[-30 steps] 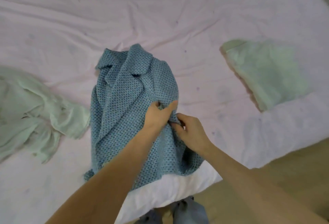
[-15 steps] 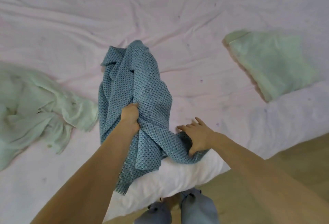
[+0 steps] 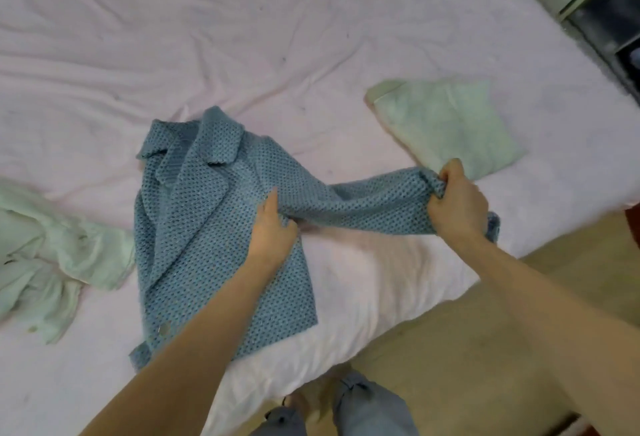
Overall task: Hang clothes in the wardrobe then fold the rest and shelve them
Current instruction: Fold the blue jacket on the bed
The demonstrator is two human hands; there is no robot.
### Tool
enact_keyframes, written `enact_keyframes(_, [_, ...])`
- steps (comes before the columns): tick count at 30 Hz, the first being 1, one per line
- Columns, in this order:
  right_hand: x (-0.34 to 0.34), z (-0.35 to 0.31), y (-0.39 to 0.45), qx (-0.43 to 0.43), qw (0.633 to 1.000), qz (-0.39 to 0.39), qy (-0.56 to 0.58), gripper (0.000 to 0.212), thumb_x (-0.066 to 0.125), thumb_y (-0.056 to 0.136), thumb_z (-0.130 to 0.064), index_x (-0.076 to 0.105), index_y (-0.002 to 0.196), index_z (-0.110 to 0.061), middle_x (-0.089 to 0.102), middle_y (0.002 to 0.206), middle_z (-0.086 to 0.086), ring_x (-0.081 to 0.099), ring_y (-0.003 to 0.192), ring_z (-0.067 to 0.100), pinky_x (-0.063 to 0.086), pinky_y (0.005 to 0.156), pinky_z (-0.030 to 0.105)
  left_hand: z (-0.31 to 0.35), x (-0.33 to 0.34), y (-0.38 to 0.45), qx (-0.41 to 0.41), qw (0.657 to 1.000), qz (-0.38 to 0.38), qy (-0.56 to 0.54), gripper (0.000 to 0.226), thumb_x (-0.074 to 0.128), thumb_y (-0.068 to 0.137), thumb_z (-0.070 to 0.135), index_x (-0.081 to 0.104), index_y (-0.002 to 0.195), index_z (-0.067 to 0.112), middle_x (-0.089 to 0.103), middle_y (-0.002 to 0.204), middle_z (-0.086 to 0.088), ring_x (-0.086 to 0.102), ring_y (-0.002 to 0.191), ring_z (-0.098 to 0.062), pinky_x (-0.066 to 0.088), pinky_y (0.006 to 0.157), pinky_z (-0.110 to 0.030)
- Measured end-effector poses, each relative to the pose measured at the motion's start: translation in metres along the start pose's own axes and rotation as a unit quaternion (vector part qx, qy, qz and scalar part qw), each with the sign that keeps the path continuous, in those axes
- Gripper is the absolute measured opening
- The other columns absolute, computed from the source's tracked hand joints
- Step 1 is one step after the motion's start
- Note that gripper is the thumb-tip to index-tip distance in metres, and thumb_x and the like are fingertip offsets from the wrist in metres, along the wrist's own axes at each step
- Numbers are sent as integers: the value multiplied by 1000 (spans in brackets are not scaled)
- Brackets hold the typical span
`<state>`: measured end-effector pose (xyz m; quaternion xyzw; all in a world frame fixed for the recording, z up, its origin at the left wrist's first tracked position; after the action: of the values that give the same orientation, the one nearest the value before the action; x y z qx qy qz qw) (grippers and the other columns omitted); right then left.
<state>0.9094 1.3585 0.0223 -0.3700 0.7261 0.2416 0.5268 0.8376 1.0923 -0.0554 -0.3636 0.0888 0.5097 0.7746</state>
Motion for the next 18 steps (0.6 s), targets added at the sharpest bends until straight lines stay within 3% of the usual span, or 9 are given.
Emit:
enact_keyframes(4, [-49, 23, 33, -46, 996, 57, -47, 34, 50, 76, 3, 42, 105, -13, 58, 74, 11, 53, 71, 36, 27, 60, 37, 76, 46, 11, 114, 979, -44, 161, 80, 51, 86, -2, 13, 154, 14, 9, 160, -11, 10, 146, -31, 13, 120, -41])
enact_keyframes(7, [-61, 42, 62, -64, 996, 47, -47, 36, 50, 76, 3, 50, 108, -14, 68, 88, 11, 57, 81, 38, 23, 65, 34, 134, 66, 31, 193, 958, -18, 213, 81, 45, 81, -12, 20, 153, 16, 18, 159, -9, 18, 144, -29, 22, 117, -40])
enact_keyframes(10, [-62, 71, 93, -58, 998, 10, 21, 32, 50, 75, 0, 59, 98, -19, 70, 84, 6, 60, 81, 35, 31, 62, 34, 172, 80, 65, 245, 932, -76, 257, 79, 41, 82, -12, 22, 152, 18, 31, 154, -5, 29, 135, -28, 33, 106, -37])
enact_keyframes(15, [-63, 109, 120, -83, 992, -75, 62, 20, 44, 69, -23, 60, 80, -21, 63, 69, -2, 58, 69, 21, 34, 54, 28, 194, 106, 111, 177, 846, -278, 419, 82, 55, 87, 5, 12, 154, 22, 35, 150, -6, 26, 141, -25, 34, 106, -38])
enact_keyframes(18, [-53, 141, 152, -96, 984, -148, -1, 13, 53, 85, -38, 60, 83, -27, 63, 73, -9, 56, 70, 13, 32, 55, 25, 198, 132, 138, 133, 800, -307, 499, 45, 50, 93, 17, 43, 138, 18, 51, 137, -9, 48, 123, -28, 42, 99, -40])
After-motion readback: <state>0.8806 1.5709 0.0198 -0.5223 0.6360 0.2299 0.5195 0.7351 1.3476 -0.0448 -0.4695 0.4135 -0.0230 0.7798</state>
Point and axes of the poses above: each hand's wrist, its own y-axis towards the middle knuckle, its own x-axis out of the palm, z = x × y, the point moved 1 cm from there along y, towards the middle knuckle
